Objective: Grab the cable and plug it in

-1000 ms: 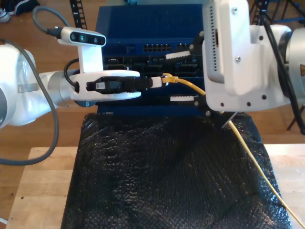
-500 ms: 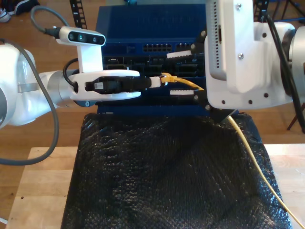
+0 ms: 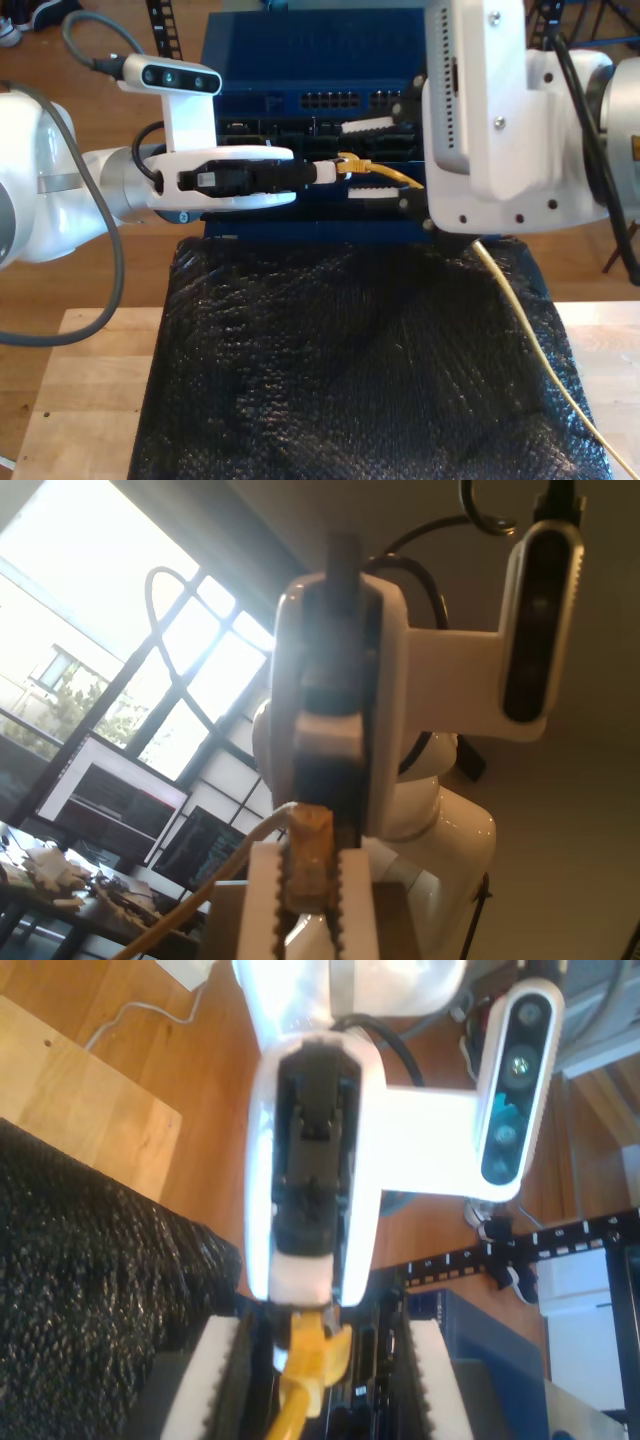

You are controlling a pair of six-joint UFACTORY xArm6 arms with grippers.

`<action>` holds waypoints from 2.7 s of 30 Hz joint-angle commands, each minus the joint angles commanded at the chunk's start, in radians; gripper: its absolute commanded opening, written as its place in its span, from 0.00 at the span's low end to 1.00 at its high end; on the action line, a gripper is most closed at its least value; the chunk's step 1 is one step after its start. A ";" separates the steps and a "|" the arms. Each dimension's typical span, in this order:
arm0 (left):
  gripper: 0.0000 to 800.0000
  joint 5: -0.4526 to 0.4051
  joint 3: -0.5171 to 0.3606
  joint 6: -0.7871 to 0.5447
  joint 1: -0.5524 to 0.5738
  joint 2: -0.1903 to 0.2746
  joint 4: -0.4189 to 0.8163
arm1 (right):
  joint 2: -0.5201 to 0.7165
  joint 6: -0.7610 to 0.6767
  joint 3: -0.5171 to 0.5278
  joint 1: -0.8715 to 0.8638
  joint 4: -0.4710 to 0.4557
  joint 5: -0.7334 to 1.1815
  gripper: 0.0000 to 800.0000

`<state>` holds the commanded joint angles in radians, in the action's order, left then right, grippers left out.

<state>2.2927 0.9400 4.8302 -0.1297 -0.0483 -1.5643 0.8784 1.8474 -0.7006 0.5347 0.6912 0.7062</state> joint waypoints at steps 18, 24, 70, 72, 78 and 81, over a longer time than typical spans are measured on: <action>0.03 -0.002 0.002 -0.002 -0.002 0.000 -0.002 | 0.000 0.000 0.002 0.000 0.000 0.000 0.41; 0.03 0.000 0.003 -0.002 -0.002 0.000 -0.002 | 0.000 0.000 0.003 0.000 0.000 0.000 0.39; 0.15 0.034 0.008 0.006 -0.002 0.000 -0.003 | 0.000 -0.005 0.014 -0.002 0.003 -0.002 0.03; 0.31 0.052 0.008 0.008 -0.002 0.000 -0.021 | 0.000 -0.005 0.015 -0.002 0.005 -0.002 0.01; 0.52 0.052 0.008 0.009 -0.002 0.000 -0.057 | 0.000 -0.008 0.015 -0.002 0.021 -0.002 0.00; 0.58 0.049 0.008 0.011 -0.002 0.000 -0.057 | 0.000 -0.008 0.015 -0.002 0.026 -0.002 0.00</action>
<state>2.3418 0.9477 4.8409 -0.1312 -0.0483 -1.6210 0.8784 1.8397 -0.6853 0.5332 0.7173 0.7047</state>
